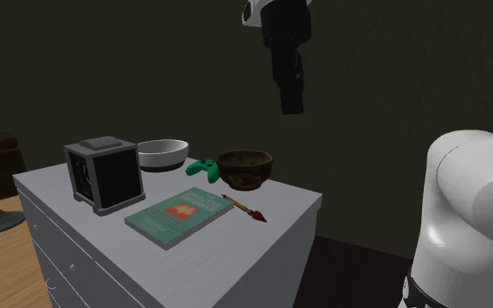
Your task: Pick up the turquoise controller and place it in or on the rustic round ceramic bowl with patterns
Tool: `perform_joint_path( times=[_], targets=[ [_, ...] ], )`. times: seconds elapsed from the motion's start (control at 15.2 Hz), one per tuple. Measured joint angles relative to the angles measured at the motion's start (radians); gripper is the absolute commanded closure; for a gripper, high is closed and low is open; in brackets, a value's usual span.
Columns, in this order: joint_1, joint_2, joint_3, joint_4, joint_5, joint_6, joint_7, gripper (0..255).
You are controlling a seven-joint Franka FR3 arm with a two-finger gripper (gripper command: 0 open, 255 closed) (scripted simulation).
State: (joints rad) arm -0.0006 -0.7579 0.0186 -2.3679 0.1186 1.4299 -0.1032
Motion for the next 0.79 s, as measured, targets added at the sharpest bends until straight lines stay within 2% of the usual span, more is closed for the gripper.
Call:
perform_joint_path(
  times=[0.2,0.79],
  targets=[
    [-0.008,0.023,-0.007,-0.011,-0.012,0.040,-0.009,0],
    [-0.064,0.237,-0.062,-0.006,-0.086,0.309,-0.060,0]
  ],
)
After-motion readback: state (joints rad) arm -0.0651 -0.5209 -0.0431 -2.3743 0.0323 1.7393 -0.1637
